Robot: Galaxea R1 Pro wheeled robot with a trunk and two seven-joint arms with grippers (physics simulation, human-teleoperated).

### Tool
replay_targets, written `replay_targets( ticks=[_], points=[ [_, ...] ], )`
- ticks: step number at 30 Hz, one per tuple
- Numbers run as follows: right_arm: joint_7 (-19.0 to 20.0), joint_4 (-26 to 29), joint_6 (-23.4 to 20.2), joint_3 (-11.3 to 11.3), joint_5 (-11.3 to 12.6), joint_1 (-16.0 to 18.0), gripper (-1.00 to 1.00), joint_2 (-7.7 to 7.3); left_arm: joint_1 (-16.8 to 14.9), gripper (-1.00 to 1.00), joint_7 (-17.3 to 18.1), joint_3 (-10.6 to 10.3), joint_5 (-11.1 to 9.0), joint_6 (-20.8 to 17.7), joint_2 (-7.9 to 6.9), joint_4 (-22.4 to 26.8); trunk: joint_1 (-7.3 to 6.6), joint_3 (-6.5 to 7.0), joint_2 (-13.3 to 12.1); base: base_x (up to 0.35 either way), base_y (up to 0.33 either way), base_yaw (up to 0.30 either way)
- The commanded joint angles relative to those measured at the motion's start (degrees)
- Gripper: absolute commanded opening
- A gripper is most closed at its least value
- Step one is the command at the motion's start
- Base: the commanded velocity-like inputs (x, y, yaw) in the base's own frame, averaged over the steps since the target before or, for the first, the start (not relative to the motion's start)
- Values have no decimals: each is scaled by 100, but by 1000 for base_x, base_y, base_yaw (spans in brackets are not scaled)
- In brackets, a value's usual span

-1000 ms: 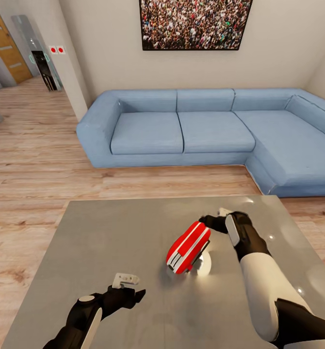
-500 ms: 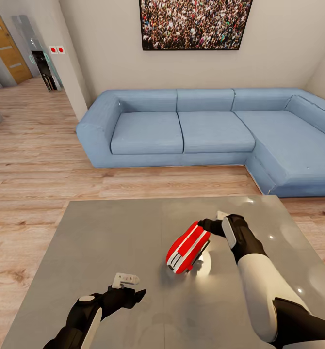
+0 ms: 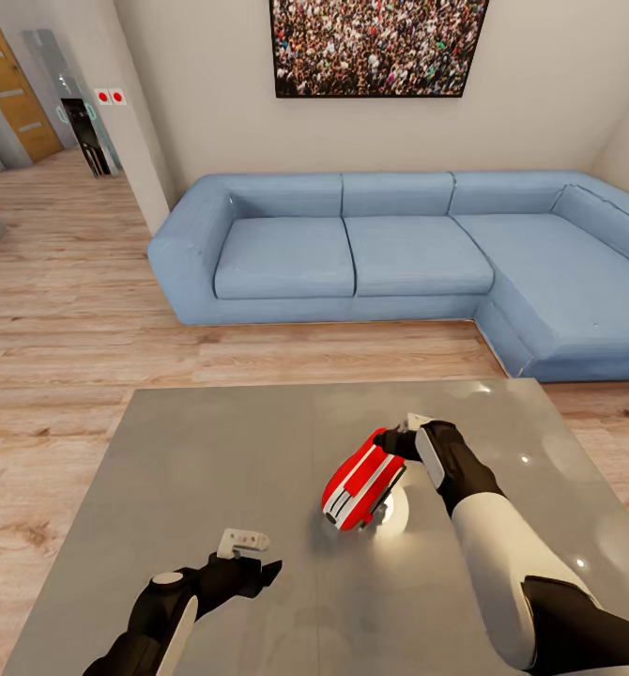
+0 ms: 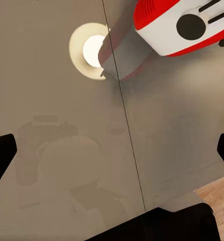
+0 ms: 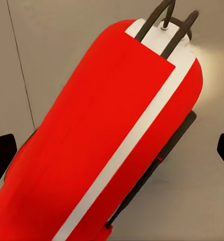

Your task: Turn on the radio receiver that's on the table in the living room.

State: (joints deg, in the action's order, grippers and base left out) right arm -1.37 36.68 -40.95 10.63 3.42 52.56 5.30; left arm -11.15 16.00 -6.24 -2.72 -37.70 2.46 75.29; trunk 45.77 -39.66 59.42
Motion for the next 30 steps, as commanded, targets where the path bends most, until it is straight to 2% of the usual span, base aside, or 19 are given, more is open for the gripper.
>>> replay_targets(
  ticks=[1, 14, 23, 30],
  points=[
    [1, -6, 3, -9, 0, 0, 100, 1, 0, 100, 0, 0, 0, 0, 0, 1, 0, 0, 0, 0, 0, 0],
    [5, -126, 24, -49, -7, 0, 100, 11, 2, 100, 0, 0, 0, 0, 0, 3, 0, 0, 0, 0, 0, 0],
    [3, -148, 25, -65, -25, 0, 100, 148, 3, 100, 0, 0, 0, 0, 0, 3, 0, 0, 0, 0, 0, 0],
    [-3, -239, 92, -368, -82, 0, 100, 214, 4, 100, 0, 0, 0, 0, 0, 3, 0, 0, 0, 0, 0, 0]
  ],
)
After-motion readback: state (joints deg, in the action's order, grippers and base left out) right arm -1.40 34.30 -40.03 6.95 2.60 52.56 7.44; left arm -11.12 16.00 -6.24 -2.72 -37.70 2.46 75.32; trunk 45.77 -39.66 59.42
